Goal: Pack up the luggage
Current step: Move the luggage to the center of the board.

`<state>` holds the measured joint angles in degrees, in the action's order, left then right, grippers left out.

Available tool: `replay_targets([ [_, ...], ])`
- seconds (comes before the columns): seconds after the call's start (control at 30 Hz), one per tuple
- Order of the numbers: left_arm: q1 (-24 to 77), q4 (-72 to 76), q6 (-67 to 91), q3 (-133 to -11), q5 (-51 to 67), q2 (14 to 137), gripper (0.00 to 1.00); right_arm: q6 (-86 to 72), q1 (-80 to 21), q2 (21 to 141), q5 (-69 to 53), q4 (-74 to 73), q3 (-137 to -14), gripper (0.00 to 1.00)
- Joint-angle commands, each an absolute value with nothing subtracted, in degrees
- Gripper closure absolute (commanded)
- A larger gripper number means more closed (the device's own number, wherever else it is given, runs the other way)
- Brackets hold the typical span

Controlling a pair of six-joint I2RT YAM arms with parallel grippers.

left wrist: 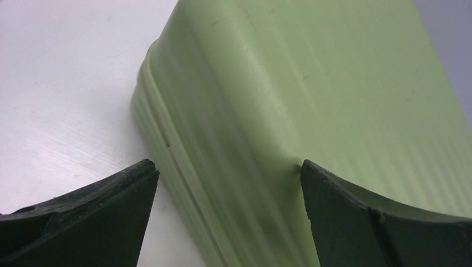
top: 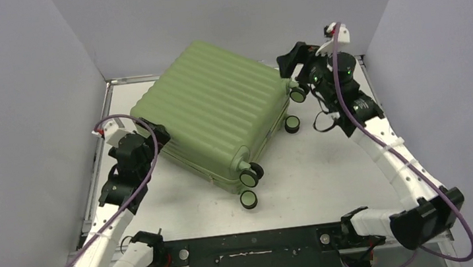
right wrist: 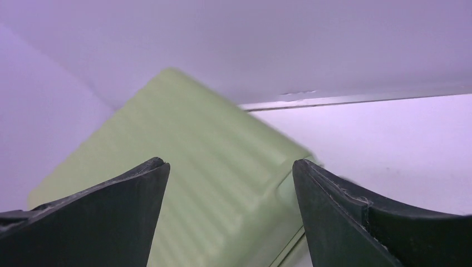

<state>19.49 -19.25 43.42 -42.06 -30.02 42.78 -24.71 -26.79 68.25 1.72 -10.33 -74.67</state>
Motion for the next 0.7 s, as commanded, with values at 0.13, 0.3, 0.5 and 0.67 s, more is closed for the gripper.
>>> replay_targets([
  [0.13,8.1,-17.9,55.9,-47.7,-8.6,50.5,0.03,-32.8,-9.7,88.3,-12.8,2.2,-84.1,0.14],
  [0.3,7.2,-11.7,55.7,-45.7,-2.7,53.7,0.03,-30.7,-9.2,101.6,-21.2,2.3,-94.1,0.1],
  [0.5,5.3,-5.6,50.5,-47.2,11.6,63.4,0.03,-29.1,-9.2,108.3,-32.8,-2.4,-98.7,0.03],
  [0.67,7.7,-1.1,48.4,-48.5,18.2,69.2,0.05,-28.8,-8.5,103.2,-29.8,-4.0,-90.5,0.04],
])
